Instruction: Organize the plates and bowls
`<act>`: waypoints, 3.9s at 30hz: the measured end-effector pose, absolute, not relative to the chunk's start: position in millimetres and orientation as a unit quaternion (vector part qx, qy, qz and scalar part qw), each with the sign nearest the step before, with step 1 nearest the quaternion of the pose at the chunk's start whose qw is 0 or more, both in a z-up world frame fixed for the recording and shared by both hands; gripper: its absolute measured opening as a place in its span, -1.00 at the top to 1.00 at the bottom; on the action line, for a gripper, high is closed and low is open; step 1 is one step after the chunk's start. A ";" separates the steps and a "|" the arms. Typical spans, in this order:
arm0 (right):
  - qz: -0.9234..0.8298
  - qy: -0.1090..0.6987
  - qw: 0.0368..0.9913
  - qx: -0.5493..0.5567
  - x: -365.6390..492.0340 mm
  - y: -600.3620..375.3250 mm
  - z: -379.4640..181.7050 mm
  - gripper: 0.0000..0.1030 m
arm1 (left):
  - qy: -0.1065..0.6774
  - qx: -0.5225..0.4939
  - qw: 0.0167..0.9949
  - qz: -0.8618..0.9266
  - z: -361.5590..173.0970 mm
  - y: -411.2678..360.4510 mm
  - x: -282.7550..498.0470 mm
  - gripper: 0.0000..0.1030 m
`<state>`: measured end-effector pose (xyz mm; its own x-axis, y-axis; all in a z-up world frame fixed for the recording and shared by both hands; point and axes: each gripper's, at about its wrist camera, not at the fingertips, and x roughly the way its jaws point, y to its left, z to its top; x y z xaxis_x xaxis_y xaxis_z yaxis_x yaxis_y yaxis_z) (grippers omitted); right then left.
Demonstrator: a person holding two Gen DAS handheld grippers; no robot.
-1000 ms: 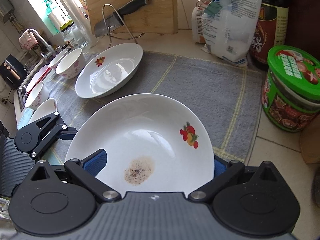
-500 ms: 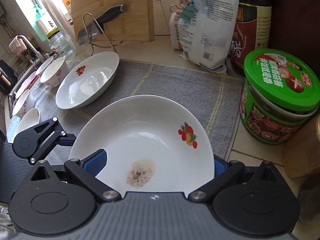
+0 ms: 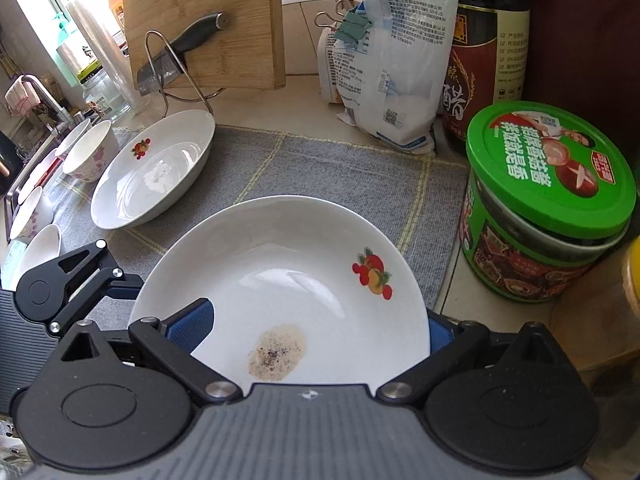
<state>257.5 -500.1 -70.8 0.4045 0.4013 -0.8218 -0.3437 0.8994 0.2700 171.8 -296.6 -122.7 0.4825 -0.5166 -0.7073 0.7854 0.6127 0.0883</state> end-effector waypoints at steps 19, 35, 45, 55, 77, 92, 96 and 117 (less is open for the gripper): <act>0.204 0.508 0.837 0.008 259.3 -488.5 -82.2 -1.00 | 0.338 0.195 0.835 -0.388 -126.1 -296.0 167.7 -0.97; 0.187 0.467 0.861 -0.080 223.7 -475.4 -42.1 -1.00 | 0.328 0.155 0.859 -0.361 -105.0 -261.9 129.0 -0.97; 0.241 0.382 0.887 -0.094 183.6 -415.5 6.3 -1.00 | 0.285 0.086 0.920 -0.256 -60.8 -186.7 94.9 -0.98; 0.294 0.378 0.874 -0.084 143.2 -325.1 1.4 -1.00 | 0.276 0.064 0.949 -0.139 -50.4 -96.7 48.7 -0.98; 0.286 0.465 0.838 -0.007 122.9 -197.3 -57.4 -1.00 | 0.370 0.080 0.911 -0.162 -127.4 46.1 22.0 -0.98; 0.261 0.508 0.821 0.024 137.3 -168.0 -77.9 -1.00 | 0.343 0.122 0.888 -0.280 -139.8 59.1 51.1 -0.99; 0.252 0.508 0.823 0.035 143.2 -166.6 -78.6 -1.00 | 0.339 0.120 0.881 -0.309 -141.5 60.6 60.0 -0.99; 0.324 0.523 0.788 0.010 197.8 -158.1 -79.5 -1.00 | 0.326 0.126 0.877 -0.330 -142.8 57.8 66.5 -0.99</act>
